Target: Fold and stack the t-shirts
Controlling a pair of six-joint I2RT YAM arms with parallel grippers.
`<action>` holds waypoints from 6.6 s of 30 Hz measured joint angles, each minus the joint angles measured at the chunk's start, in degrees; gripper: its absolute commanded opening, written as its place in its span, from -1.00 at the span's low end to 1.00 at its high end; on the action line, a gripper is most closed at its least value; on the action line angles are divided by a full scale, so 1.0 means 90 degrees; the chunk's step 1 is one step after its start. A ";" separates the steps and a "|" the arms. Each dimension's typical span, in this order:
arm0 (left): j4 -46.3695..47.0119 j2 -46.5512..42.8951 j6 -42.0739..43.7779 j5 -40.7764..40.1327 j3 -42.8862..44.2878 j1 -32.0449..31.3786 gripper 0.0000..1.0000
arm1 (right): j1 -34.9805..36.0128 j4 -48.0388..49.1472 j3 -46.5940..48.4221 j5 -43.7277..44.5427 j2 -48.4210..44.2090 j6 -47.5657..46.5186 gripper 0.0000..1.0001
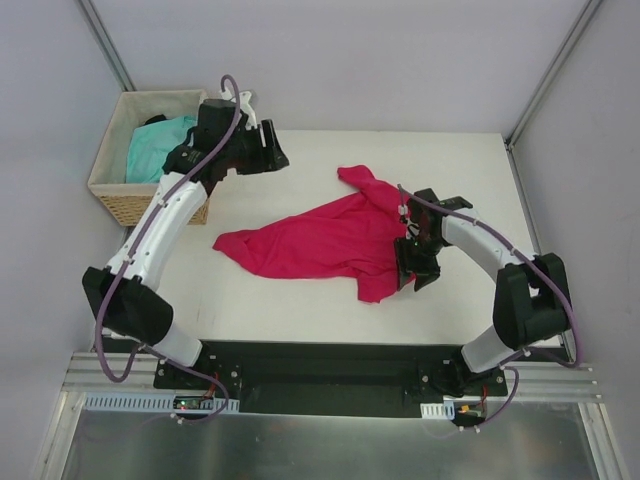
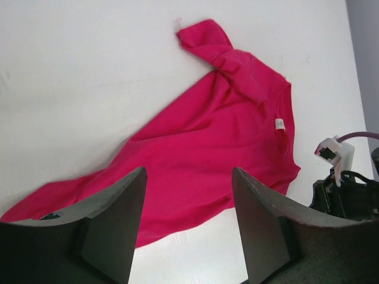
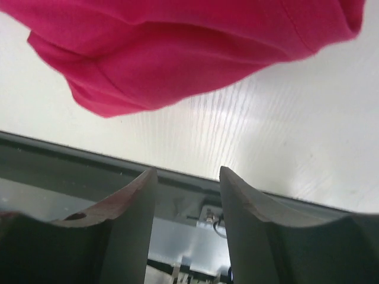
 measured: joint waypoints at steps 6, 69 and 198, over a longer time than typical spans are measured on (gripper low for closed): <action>0.0321 0.0673 0.0097 0.0413 -0.0474 -0.0002 0.19 | 0.0289 0.1348 -0.0835 -0.0012 0.0036 0.0066 -0.04; -0.1141 0.1282 0.0585 0.0600 0.0522 -0.0002 0.15 | 0.0112 -0.1780 0.3997 0.0469 0.2336 -0.0053 -0.99; -0.1479 0.0872 0.0610 0.0597 0.0899 -0.0233 0.16 | -0.2356 -0.0420 0.2443 0.3356 0.2344 0.0347 0.26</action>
